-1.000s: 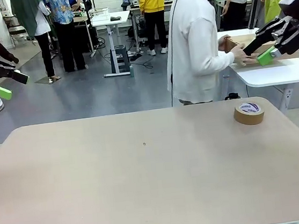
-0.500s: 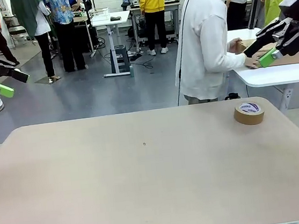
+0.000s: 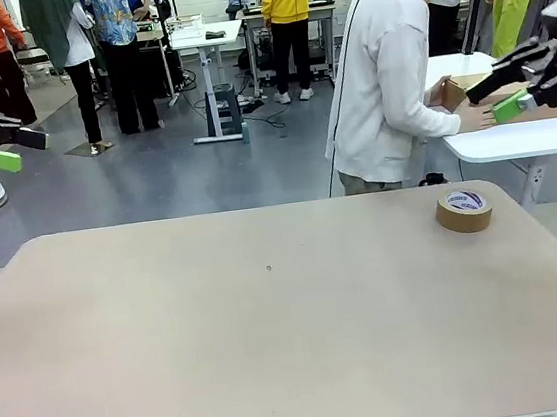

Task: Wrap the clocks to prevent damage.
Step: After the human seals the box with tape, release both hands from the side flaps of the Package Box.

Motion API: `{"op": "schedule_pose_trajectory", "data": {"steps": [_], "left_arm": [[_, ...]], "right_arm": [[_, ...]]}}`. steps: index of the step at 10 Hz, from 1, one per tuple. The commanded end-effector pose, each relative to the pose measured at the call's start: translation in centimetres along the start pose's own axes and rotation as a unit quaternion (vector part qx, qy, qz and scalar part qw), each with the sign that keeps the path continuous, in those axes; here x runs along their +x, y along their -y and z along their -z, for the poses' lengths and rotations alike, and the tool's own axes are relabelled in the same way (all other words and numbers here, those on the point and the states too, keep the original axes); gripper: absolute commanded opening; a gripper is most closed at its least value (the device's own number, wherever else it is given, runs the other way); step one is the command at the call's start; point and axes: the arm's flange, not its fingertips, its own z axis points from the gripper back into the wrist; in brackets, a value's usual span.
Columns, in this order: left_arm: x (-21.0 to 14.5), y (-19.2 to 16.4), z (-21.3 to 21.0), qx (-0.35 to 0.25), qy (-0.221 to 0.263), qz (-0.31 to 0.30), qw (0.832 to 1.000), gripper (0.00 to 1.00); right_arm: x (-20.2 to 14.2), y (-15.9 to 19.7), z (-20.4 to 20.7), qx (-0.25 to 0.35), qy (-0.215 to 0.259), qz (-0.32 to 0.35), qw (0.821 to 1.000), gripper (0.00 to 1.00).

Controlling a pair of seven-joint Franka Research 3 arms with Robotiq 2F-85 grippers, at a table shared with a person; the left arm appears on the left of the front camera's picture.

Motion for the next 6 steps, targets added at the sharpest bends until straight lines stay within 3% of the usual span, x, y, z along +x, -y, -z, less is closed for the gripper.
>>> {"op": "schedule_pose_trajectory", "data": {"steps": [1, 3, 6], "left_arm": [[-2.4, 0.5, -1.1, 0.023, 0.043, -0.003, 0.999, 1.00], [-4.8, 1.6, -2.6, 0.073, 0.059, -0.001, 0.996, 1.00], [-4.6, 2.7, -4.1, 0.111, 0.049, 0.021, 0.992, 1.00]], "right_arm": [[-3.4, 0.4, 0.6, -0.007, 0.040, 0.001, 0.999, 1.00], [-5.4, 0.3, 0.4, -0.011, 0.081, -0.020, 0.996, 1.00], [-4.3, 0.0, 0.1, -0.009, 0.089, -0.041, 0.995, 1.00]]}}
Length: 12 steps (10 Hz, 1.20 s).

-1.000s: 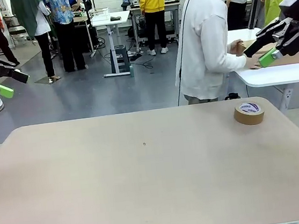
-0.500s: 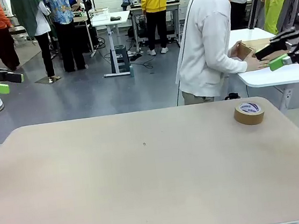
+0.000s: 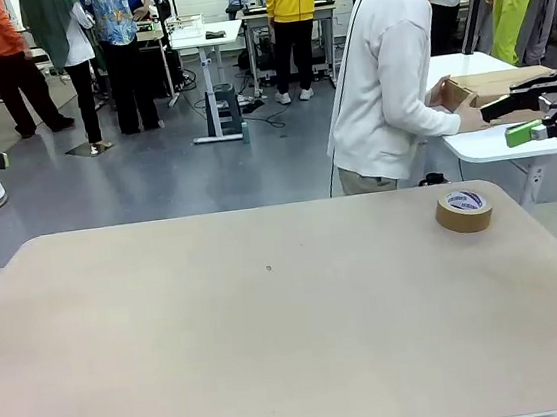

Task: Wrap the clocks to prevent damage.
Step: After the human seals the box with tape, release both hands from the side flaps of the Package Box.

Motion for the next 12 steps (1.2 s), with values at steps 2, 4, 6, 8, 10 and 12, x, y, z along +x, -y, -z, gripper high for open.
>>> {"op": "schedule_pose_trajectory", "data": {"steps": [2, 4, 6, 8, 10, 12], "left_arm": [[0.0, 0.0, 0.0, 0.000, 0.000, 0.000, 1.000, 1.00], [0.0, 0.0, 0.0, 0.000, 0.000, 0.000, 1.000, 1.00], [0.0, 0.0, 0.0, 0.000, 0.000, 0.000, 1.000, 1.00], [0.0, 0.0, 0.0, 0.000, 0.000, 0.000, 1.000, 1.00], [0.0, 0.0, 0.0, 0.000, 0.000, 0.000, 1.000, 1.00], [0.0, 0.0, 0.0, 0.000, 0.000, 0.000, 1.000, 1.00]], "right_arm": [[0.0, 0.0, 0.0, 0.000, 0.000, 0.000, 1.000, 1.00], [0.0, 0.0, 0.0, 0.000, 0.000, 0.000, 1.000, 1.00], [0.0, 0.0, 0.0, 0.000, 0.000, 0.000, 1.000, 1.00], [0.0, 0.0, 0.0, 0.000, 0.000, 0.000, 1.000, 1.00], [0.0, 0.0, 0.0, 0.000, 0.000, 0.000, 1.000, 1.00], [0.0, 0.0, 0.0, 0.000, 0.000, 0.000, 1.000, 1.00]]}}
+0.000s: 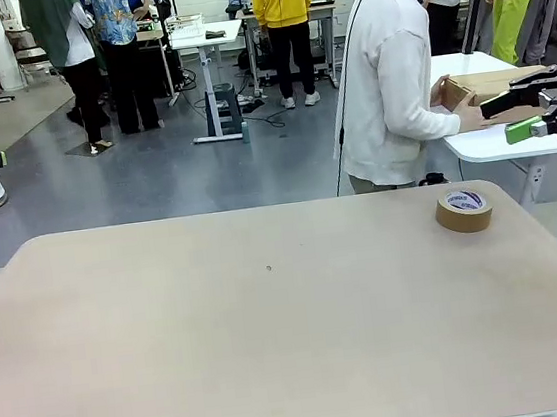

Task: Wrap the clocks to prevent damage.
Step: After the human seals the box with tape, release both hands from the side flaps of the Package Box.

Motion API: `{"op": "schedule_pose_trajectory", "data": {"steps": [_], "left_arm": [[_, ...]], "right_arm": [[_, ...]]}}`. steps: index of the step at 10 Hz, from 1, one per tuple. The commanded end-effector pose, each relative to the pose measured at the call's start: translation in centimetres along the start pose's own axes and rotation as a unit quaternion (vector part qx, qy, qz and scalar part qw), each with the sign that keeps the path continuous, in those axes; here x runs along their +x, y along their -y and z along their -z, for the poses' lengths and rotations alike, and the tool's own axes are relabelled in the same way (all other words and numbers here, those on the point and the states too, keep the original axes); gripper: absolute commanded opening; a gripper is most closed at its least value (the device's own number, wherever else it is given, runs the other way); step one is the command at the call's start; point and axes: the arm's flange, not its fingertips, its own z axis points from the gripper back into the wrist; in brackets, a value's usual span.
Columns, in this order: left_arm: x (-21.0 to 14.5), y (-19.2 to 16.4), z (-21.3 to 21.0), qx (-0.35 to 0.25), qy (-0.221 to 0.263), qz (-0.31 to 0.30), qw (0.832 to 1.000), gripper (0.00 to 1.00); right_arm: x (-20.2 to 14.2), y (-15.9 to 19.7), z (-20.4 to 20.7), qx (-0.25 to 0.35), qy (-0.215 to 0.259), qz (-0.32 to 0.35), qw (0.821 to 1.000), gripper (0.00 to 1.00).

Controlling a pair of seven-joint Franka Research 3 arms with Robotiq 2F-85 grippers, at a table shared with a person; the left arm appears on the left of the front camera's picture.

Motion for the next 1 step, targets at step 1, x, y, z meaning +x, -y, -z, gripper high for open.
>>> {"op": "schedule_pose_trajectory", "data": {"steps": [1], "left_arm": [[0.11, 0.04, -0.06, -0.001, 0.001, 0.001, 1.000, 1.00]], "right_arm": [[-0.21, -0.08, 0.08, 0.001, 0.006, 0.000, 1.000, 1.00]]}}
